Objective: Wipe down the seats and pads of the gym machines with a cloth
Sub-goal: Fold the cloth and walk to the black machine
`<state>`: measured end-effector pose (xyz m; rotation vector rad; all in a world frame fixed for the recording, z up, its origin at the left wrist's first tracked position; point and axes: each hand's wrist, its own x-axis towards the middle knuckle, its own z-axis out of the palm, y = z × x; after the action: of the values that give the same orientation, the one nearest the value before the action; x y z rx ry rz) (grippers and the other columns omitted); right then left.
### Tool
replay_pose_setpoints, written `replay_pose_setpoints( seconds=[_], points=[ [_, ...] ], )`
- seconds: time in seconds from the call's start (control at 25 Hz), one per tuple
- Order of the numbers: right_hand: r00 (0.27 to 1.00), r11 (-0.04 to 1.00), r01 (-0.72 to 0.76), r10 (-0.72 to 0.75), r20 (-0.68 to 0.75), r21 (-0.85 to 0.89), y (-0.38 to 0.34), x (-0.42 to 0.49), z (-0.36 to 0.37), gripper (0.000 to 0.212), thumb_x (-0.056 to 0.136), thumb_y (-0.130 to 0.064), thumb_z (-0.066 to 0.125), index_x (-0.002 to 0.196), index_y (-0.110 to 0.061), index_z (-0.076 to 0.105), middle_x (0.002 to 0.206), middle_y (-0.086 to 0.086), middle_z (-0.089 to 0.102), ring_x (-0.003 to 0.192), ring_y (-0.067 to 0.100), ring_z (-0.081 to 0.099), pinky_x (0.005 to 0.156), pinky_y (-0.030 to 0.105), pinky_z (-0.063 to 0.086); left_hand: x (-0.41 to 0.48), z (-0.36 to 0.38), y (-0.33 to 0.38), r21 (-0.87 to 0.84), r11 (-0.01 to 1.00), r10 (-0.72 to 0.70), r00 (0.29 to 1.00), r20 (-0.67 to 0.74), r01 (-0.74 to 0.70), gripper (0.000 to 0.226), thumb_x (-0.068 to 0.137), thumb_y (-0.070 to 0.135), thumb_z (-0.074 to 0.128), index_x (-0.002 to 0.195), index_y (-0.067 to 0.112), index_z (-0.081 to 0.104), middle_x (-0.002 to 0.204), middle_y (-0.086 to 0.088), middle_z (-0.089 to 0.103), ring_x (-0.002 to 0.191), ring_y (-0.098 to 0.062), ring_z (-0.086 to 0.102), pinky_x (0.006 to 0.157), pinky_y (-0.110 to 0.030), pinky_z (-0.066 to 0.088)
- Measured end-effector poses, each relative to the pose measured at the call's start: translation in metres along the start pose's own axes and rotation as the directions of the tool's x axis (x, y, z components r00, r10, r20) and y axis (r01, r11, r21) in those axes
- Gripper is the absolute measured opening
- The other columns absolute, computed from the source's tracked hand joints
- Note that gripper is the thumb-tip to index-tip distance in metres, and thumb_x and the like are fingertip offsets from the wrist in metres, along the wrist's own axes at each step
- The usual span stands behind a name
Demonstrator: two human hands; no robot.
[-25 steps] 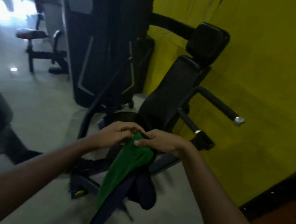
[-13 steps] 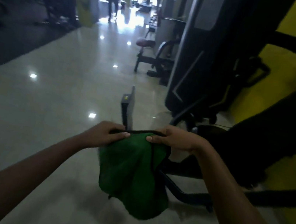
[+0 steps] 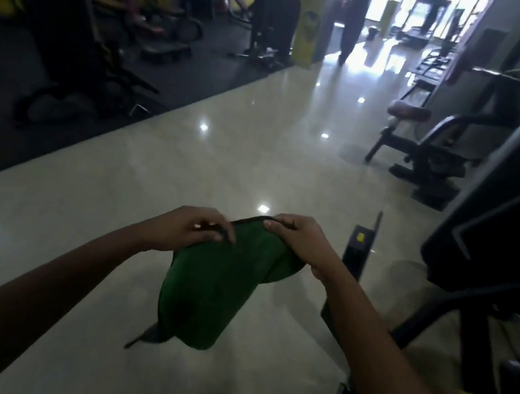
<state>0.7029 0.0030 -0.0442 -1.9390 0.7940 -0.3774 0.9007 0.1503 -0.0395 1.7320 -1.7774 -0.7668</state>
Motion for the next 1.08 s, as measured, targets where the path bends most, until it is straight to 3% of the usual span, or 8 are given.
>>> replay_pose_setpoints(
  seconds=[0.16, 0.32, 0.56, 0.64, 0.76, 0.88, 0.96, 1.08],
  points=[
    [0.999, 0.993, -0.014, 0.008, 0.048, 0.118, -0.014, 0.089, 0.004, 0.018, 0.085, -0.031, 0.067, 0.094, -0.017, 0.074, 0.084, -0.001, 0.072, 0.077, 0.011, 0.066, 0.073, 0.021, 0.054, 0.042, -0.045, -0.053, 0.254, 0.941, -0.233, 0.972, -0.001, 0.226, 0.056, 0.089, 0.013, 0.059, 0.139, 0.027, 0.041, 0.126, 0.003, 0.056, 0.111, -0.017, 0.057, 0.087, -0.014, 0.040],
    [0.999, 0.993, 0.022, -0.016, -0.052, 0.119, -0.022, 0.174, 0.018, 0.017, 0.081, -0.023, 0.071, 0.097, -0.018, 0.073, 0.083, -0.006, 0.069, 0.070, -0.002, 0.062, 0.063, 0.003, 0.046, 0.093, -0.072, -0.076, -0.526, 0.811, -0.396, 0.902, -0.173, 0.255, 0.057, 0.080, 0.004, 0.069, 0.130, 0.021, 0.047, 0.113, -0.002, 0.063, 0.103, -0.020, 0.061, 0.077, -0.028, 0.057],
    [0.983, 0.985, 0.170, -0.171, -0.068, -0.019, -0.034, 0.276, 0.058, 0.025, 0.091, -0.016, 0.057, 0.114, -0.019, 0.067, 0.105, -0.001, 0.070, 0.076, -0.007, 0.058, 0.070, -0.003, 0.039, 0.203, -0.104, -0.128, -0.896, 0.392, -0.686, 0.715, -0.135, 0.207, 0.048, 0.093, 0.050, 0.043, 0.123, 0.014, 0.051, 0.112, -0.014, 0.064, 0.100, -0.025, 0.061, 0.074, -0.034, 0.051],
    [0.997, 0.985, 0.075, -0.080, 0.023, 0.152, -0.029, 0.315, 0.054, 0.028, 0.096, -0.015, 0.047, 0.120, -0.018, 0.063, 0.113, -0.001, 0.067, 0.094, 0.005, 0.061, 0.079, 0.006, 0.045, 0.235, -0.127, -0.156, -0.882, 0.421, -0.669, 0.729, -0.147, 0.209, 0.051, 0.089, 0.053, 0.046, 0.122, 0.015, 0.053, 0.114, -0.012, 0.064, 0.104, -0.024, 0.060, 0.076, -0.033, 0.051],
    [0.996, 0.885, -0.067, 0.089, -0.026, 0.461, -0.019, 0.376, 0.021, 0.024, 0.095, -0.008, 0.048, 0.113, -0.012, 0.063, 0.108, 0.010, 0.067, 0.092, 0.017, 0.064, 0.078, 0.020, 0.054, 0.287, -0.169, -0.195, -0.768, 0.581, -0.493, 0.867, -0.067, 0.271, 0.043, 0.089, 0.018, 0.060, 0.129, 0.010, 0.048, 0.115, -0.009, 0.063, 0.103, -0.021, 0.061, 0.075, -0.028, 0.052],
    [0.991, 0.942, -0.061, 0.098, -0.096, 0.331, 0.002, 0.425, -0.013, 0.037, 0.089, -0.023, 0.062, 0.125, -0.023, 0.054, 0.122, 0.000, 0.059, 0.110, 0.012, 0.057, 0.084, 0.019, 0.050, 0.346, -0.209, -0.206, -0.440, 0.839, -0.264, 0.947, 0.183, 0.319, 0.051, 0.084, 0.007, 0.051, 0.132, 0.026, 0.043, 0.114, 0.002, 0.061, 0.105, -0.018, 0.059, 0.080, -0.027, 0.052],
    [0.995, 0.961, -0.091, 0.100, -0.019, 0.261, 0.014, 0.447, -0.032, 0.056, 0.083, -0.033, 0.069, 0.133, -0.029, 0.046, 0.132, -0.008, 0.051, 0.121, 0.005, 0.049, 0.092, 0.019, 0.046, 0.391, -0.229, -0.202, -0.381, 0.885, -0.165, 0.945, 0.283, 0.269, 0.056, 0.081, 0.006, 0.048, 0.128, 0.035, 0.042, 0.116, 0.003, 0.061, 0.104, -0.018, 0.060, 0.083, -0.028, 0.052],
    [0.990, 0.949, -0.092, 0.121, -0.078, 0.303, 0.029, 0.477, -0.065, 0.035, 0.083, -0.027, 0.069, 0.117, -0.024, 0.061, 0.120, -0.002, 0.063, 0.111, 0.010, 0.059, 0.094, 0.026, 0.047, 0.465, -0.240, -0.205, -0.385, 0.904, -0.048, 0.939, 0.341, 0.186, 0.052, 0.086, 0.002, 0.051, 0.125, 0.036, 0.046, 0.124, 0.003, 0.058, 0.108, -0.015, 0.059, 0.088, -0.027, 0.051]
  ],
)
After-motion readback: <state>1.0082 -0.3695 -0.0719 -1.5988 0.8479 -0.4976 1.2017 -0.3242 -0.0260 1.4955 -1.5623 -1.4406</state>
